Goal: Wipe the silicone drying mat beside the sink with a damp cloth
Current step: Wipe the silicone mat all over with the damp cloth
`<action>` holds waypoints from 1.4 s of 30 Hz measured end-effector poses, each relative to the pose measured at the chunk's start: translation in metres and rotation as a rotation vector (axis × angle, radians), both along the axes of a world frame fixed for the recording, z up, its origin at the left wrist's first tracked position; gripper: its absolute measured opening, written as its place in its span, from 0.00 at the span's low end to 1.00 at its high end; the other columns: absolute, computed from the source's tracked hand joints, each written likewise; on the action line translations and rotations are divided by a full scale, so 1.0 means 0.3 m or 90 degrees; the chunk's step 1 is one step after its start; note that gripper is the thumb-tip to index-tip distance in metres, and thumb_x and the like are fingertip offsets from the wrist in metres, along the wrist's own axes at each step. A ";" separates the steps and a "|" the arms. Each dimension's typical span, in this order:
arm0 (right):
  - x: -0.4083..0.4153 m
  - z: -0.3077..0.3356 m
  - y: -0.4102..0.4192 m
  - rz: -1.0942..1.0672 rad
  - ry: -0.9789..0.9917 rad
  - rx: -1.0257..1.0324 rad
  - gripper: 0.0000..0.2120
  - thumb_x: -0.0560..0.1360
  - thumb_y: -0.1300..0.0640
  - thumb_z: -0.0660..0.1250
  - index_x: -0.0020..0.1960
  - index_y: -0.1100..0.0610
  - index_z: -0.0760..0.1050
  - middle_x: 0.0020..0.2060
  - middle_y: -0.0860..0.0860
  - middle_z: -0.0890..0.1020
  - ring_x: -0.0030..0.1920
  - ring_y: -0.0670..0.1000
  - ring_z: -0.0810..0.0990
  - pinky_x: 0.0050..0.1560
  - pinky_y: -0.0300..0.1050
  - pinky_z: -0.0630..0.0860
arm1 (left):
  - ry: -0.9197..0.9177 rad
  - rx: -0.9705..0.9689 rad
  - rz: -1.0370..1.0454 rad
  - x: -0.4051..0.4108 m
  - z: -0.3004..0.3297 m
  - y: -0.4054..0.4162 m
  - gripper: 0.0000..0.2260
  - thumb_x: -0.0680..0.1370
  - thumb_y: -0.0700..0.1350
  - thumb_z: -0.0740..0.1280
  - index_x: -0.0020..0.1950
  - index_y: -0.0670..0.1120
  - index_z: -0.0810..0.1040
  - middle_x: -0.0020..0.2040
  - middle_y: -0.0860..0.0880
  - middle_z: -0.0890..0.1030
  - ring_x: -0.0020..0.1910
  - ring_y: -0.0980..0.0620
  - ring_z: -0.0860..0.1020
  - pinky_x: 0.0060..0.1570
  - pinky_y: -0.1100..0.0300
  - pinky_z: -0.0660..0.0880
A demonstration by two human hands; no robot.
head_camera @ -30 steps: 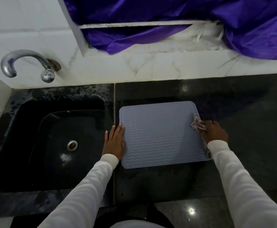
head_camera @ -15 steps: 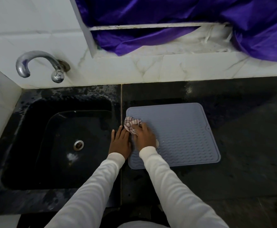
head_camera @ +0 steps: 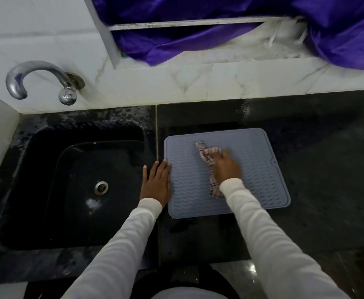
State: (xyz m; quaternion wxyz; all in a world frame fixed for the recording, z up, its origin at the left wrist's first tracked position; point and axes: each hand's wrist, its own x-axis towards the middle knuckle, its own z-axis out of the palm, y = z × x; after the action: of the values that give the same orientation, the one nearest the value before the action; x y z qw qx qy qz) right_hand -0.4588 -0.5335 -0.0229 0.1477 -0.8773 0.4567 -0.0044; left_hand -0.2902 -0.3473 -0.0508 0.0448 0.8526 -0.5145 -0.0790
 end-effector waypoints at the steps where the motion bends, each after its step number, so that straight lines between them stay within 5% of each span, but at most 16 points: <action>1: -0.045 0.002 -0.033 -0.020 -0.001 -0.010 0.19 0.77 0.59 0.62 0.67 0.54 0.71 0.64 0.62 0.70 0.47 0.65 0.80 0.48 0.56 0.76 | -0.002 -0.003 0.002 -0.004 -0.001 -0.001 0.27 0.78 0.51 0.46 0.77 0.49 0.61 0.78 0.50 0.62 0.77 0.46 0.58 0.75 0.38 0.49; 12: -0.353 0.007 -0.333 -0.225 0.091 -0.051 0.17 0.78 0.55 0.61 0.65 0.57 0.71 0.59 0.62 0.70 0.44 0.68 0.79 0.45 0.58 0.76 | 0.001 0.024 0.011 -0.018 -0.001 -0.020 0.29 0.77 0.52 0.41 0.78 0.48 0.58 0.79 0.49 0.58 0.78 0.45 0.54 0.76 0.41 0.44; 17: -0.326 0.035 -0.288 -0.252 0.077 -0.020 0.20 0.79 0.56 0.59 0.70 0.56 0.66 0.65 0.63 0.66 0.48 0.70 0.78 0.49 0.58 0.74 | 0.019 0.024 0.017 -0.032 -0.002 -0.030 0.30 0.76 0.51 0.44 0.78 0.47 0.59 0.79 0.48 0.58 0.78 0.43 0.54 0.76 0.41 0.45; 23: -0.157 0.127 -0.165 -0.134 -0.050 -0.036 0.18 0.79 0.54 0.60 0.68 0.54 0.70 0.60 0.62 0.72 0.50 0.67 0.78 0.51 0.57 0.75 | 0.034 0.033 0.014 -0.031 0.019 -0.035 0.31 0.76 0.52 0.43 0.78 0.46 0.58 0.79 0.47 0.58 0.78 0.42 0.54 0.76 0.42 0.43; 29: 0.202 0.085 0.119 0.090 -0.057 0.059 0.21 0.81 0.50 0.56 0.73 0.45 0.63 0.67 0.56 0.71 0.60 0.61 0.76 0.59 0.54 0.73 | 0.040 0.082 0.020 -0.013 0.059 -0.065 0.27 0.80 0.47 0.57 0.79 0.47 0.54 0.78 0.49 0.58 0.77 0.45 0.55 0.74 0.46 0.36; 33: 0.317 0.022 0.228 0.078 0.066 0.076 0.23 0.82 0.55 0.52 0.76 0.45 0.56 0.76 0.60 0.54 0.70 0.63 0.67 0.65 0.59 0.69 | 0.023 0.112 -0.005 0.019 0.085 -0.096 0.28 0.78 0.51 0.59 0.78 0.49 0.58 0.76 0.49 0.60 0.73 0.45 0.61 0.75 0.44 0.41; 38: 0.307 0.001 0.177 0.125 0.098 0.027 0.26 0.82 0.57 0.56 0.77 0.48 0.53 0.77 0.58 0.53 0.74 0.61 0.61 0.65 0.58 0.70 | -0.039 0.177 -0.049 0.009 0.085 -0.093 0.29 0.81 0.48 0.54 0.80 0.44 0.48 0.80 0.48 0.47 0.76 0.40 0.55 0.75 0.40 0.40; 42: 0.201 0.012 0.071 0.081 0.063 0.061 0.24 0.82 0.52 0.55 0.77 0.47 0.55 0.76 0.57 0.58 0.65 0.64 0.72 0.65 0.57 0.70 | -0.034 0.174 -0.033 0.002 0.067 -0.078 0.30 0.82 0.51 0.52 0.80 0.44 0.44 0.80 0.49 0.45 0.77 0.41 0.52 0.72 0.38 0.34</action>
State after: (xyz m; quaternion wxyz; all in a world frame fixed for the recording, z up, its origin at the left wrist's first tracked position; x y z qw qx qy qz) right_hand -0.3986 -0.5122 -0.0193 0.1666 -0.8957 0.4063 0.0699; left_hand -0.2897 -0.3706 -0.0306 -0.0876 0.8388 -0.5221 -0.1272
